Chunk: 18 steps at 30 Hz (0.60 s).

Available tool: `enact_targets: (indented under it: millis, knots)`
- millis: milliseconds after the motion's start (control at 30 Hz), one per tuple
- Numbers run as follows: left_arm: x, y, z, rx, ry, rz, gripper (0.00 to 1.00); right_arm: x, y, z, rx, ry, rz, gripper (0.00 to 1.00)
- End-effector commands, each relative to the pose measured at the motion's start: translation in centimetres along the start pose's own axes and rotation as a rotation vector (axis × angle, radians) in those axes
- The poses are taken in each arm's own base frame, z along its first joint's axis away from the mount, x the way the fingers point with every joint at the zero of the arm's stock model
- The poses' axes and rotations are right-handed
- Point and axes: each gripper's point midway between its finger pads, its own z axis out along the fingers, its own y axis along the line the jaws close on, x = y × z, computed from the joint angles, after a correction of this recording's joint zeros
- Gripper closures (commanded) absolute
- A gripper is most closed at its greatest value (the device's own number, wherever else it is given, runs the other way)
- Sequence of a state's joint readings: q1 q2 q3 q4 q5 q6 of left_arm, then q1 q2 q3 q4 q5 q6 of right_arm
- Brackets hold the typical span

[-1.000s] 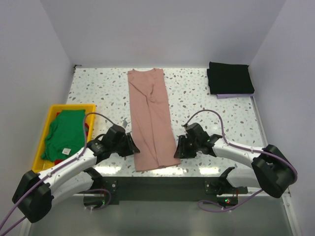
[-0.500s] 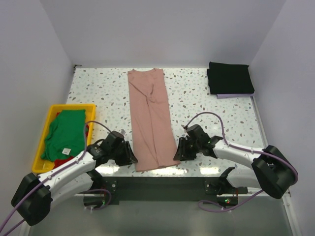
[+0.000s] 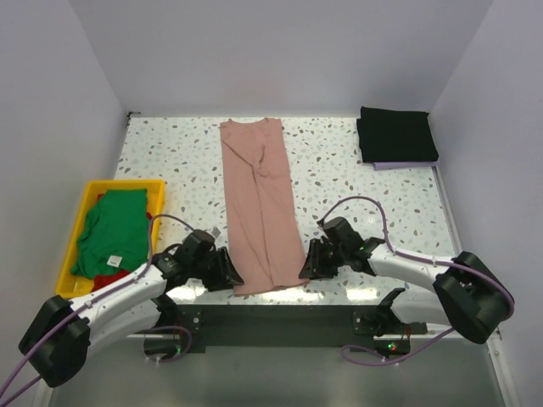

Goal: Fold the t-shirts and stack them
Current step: Fold the tshirt

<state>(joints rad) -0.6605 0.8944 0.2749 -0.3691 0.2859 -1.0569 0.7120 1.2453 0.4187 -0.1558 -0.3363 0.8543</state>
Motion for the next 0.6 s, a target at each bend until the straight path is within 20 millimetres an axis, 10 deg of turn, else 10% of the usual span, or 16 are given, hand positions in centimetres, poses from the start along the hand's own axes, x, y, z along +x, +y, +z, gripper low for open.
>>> enact_targets:
  millis: [0,300,567]
  knots:
    - [1.4,2.0,0.5,-0.064,0.045,-0.014,0.53,2.7,-4.7,0.2,0.167,0.064,0.035,0.65]
    - [2.1,1.8,0.7,-0.055,0.057,-0.018,1.0,2.2,-4.4,-0.5,0.162,0.04,-0.002,0.82]
    - [2.4,0.8,-0.5,-0.053,0.056,0.013,1.0,1.1,-2.9,-2.5,0.127,-0.023,-0.075,1.0]
